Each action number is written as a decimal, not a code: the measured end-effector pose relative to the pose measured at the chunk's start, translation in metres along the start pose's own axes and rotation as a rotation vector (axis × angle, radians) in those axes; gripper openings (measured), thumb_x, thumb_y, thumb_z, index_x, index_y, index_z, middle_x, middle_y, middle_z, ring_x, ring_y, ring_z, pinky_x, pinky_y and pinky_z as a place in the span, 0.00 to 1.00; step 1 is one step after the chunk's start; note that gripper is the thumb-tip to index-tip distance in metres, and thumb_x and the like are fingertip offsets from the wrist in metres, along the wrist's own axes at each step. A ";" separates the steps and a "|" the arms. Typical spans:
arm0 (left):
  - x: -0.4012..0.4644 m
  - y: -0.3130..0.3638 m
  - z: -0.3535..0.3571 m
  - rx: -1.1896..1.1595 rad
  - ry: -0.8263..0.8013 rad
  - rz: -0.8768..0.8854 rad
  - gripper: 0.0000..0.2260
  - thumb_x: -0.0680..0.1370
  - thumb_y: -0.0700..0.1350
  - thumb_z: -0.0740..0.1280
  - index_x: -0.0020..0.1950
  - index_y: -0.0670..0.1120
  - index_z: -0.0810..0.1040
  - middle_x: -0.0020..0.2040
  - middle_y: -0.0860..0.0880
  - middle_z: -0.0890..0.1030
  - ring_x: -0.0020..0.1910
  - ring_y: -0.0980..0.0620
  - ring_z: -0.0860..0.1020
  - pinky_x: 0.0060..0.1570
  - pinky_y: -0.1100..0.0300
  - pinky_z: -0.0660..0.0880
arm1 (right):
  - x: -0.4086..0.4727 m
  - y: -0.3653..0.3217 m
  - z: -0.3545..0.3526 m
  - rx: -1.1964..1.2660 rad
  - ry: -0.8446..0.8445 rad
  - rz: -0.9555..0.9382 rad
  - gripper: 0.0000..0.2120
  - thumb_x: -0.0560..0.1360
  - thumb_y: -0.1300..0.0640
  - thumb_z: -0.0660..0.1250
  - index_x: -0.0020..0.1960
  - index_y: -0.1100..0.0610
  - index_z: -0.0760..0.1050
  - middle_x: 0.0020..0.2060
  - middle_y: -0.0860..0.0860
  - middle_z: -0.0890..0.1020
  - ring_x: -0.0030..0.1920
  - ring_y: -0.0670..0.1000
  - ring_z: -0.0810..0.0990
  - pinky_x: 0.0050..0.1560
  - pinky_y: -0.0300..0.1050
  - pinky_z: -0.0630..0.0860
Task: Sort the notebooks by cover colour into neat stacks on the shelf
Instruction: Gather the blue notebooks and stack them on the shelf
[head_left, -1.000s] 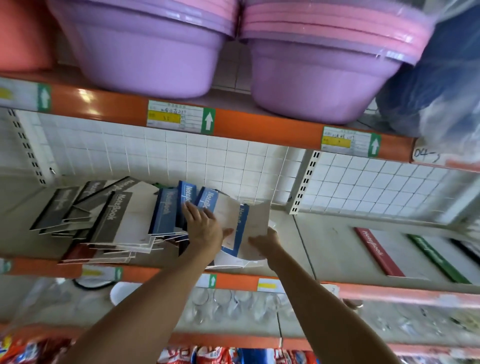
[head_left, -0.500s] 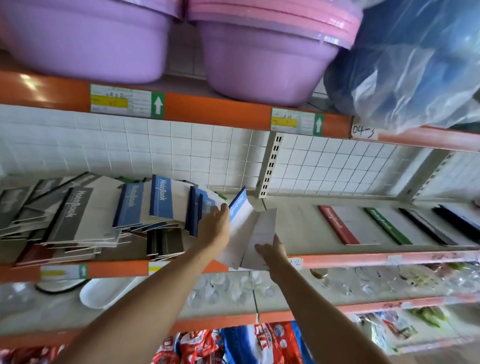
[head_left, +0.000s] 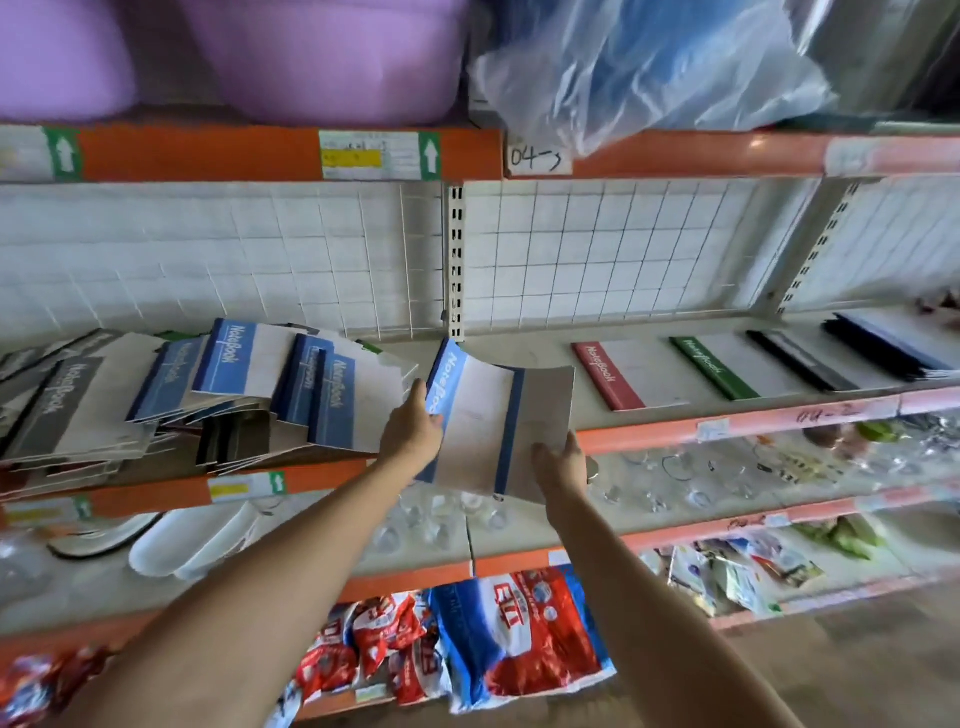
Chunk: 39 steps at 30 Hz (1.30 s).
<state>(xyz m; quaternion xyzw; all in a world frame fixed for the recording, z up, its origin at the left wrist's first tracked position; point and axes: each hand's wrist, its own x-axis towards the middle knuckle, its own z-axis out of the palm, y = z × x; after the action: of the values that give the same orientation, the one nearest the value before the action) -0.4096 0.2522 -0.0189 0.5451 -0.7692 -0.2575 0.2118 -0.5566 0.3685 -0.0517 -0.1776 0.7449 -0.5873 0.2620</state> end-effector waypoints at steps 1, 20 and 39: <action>-0.004 0.006 0.009 -0.005 -0.004 -0.009 0.14 0.80 0.42 0.63 0.65 0.43 0.67 0.59 0.36 0.78 0.54 0.34 0.78 0.44 0.51 0.70 | 0.001 0.003 -0.012 0.001 0.004 -0.002 0.14 0.72 0.65 0.62 0.55 0.53 0.75 0.42 0.51 0.80 0.40 0.53 0.78 0.40 0.44 0.73; -0.076 0.134 0.145 -0.231 -0.057 -0.039 0.11 0.80 0.43 0.65 0.60 0.43 0.71 0.58 0.43 0.78 0.56 0.40 0.77 0.51 0.50 0.76 | 0.048 0.061 -0.211 -0.005 0.118 0.000 0.05 0.73 0.61 0.65 0.40 0.52 0.75 0.37 0.48 0.81 0.40 0.54 0.80 0.49 0.54 0.80; -0.023 0.301 0.279 -0.288 -0.210 0.142 0.08 0.79 0.43 0.64 0.56 0.41 0.71 0.53 0.41 0.78 0.51 0.38 0.77 0.43 0.54 0.68 | 0.173 0.054 -0.369 -0.003 0.335 0.016 0.08 0.75 0.55 0.68 0.53 0.54 0.76 0.47 0.54 0.83 0.46 0.55 0.81 0.47 0.52 0.80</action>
<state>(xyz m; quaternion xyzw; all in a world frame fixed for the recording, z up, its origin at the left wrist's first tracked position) -0.7912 0.4025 -0.0485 0.4234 -0.7789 -0.4047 0.2241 -0.9130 0.5712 -0.0714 -0.0716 0.7805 -0.6054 0.1385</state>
